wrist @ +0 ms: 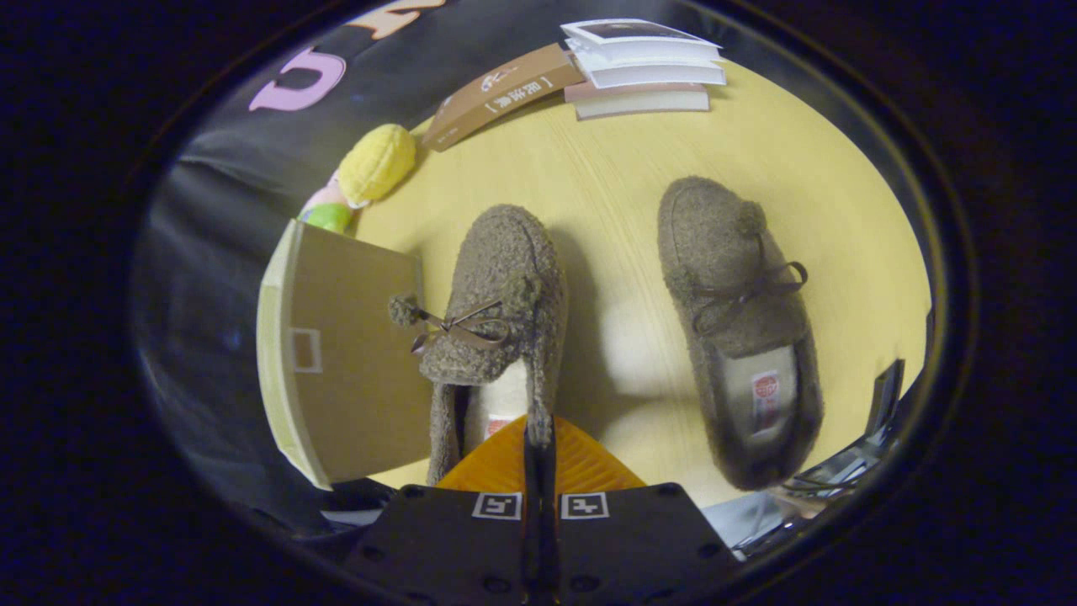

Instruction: Open the storage box then place both shoes into the box .Put the left shoe in first, then the right shoe, with the right side of both shoes facing outward in a uniform manner.

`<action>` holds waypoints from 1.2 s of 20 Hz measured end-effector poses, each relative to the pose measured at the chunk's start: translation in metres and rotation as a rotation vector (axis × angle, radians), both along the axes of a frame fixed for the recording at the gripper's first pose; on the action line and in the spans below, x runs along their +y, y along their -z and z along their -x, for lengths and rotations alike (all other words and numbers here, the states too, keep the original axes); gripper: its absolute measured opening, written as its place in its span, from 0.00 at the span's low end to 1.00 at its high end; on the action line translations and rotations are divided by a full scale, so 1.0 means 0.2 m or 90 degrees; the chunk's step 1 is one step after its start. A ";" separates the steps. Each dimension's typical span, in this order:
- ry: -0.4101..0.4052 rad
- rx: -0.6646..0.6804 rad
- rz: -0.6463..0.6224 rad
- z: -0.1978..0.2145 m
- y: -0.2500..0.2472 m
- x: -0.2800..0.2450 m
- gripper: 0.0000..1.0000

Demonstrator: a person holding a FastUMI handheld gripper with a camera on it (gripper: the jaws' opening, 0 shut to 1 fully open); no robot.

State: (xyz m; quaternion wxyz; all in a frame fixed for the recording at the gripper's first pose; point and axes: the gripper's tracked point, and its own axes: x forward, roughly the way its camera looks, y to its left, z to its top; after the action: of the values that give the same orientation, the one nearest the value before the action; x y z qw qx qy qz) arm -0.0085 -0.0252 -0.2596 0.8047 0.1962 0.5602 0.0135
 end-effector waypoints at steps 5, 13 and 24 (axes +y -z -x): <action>0.007 -0.045 -0.060 -0.03 -0.29 0.15 0.03; -0.062 -0.073 -0.171 -0.02 -0.61 0.63 0.03; -0.112 -0.034 -0.142 -0.14 -0.29 1.20 0.03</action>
State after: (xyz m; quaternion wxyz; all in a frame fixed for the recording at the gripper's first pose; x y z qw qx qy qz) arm 0.0195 0.2156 -0.2006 0.7884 0.2340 0.5485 0.1512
